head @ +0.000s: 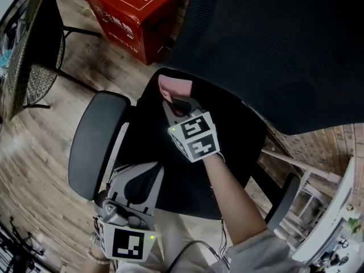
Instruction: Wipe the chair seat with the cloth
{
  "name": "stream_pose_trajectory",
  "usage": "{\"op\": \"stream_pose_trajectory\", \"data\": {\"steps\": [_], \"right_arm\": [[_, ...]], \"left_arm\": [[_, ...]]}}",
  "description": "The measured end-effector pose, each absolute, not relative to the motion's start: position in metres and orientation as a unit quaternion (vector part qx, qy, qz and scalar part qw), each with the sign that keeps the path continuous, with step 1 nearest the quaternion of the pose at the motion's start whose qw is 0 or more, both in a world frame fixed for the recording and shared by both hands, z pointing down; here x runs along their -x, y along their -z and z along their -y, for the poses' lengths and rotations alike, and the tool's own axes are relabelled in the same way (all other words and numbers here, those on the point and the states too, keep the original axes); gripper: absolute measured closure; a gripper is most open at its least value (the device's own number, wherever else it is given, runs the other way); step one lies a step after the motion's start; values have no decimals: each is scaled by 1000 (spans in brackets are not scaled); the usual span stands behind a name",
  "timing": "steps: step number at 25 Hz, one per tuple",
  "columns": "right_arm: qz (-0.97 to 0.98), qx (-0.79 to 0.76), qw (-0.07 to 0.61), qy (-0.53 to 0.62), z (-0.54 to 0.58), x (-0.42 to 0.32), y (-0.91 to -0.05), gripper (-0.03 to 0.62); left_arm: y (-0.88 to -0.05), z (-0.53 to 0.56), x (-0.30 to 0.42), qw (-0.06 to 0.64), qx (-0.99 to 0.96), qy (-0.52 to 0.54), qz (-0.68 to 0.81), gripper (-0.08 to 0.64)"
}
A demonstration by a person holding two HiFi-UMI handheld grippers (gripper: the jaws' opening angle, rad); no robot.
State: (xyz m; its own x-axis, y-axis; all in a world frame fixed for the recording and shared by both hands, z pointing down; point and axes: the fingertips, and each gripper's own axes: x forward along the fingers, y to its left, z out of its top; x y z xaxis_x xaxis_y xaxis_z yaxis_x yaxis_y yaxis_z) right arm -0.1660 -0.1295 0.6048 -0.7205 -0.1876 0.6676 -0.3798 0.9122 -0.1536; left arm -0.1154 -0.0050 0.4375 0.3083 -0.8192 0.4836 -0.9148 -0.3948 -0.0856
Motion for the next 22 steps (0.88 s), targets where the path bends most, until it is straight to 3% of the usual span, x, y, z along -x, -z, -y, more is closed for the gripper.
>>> {"op": "stream_pose_trajectory", "data": {"steps": [9, 22], "right_arm": [[918, -152, 330, -160, 115, 171, -605, 537], [876, -282, 348, -181, 127, 68, -622, 537]], "left_arm": [[-438, 4, 113, 104, -804, -227, 539, 541], [-441, 12, 89, 97, -826, -235, 503, 541]]}}
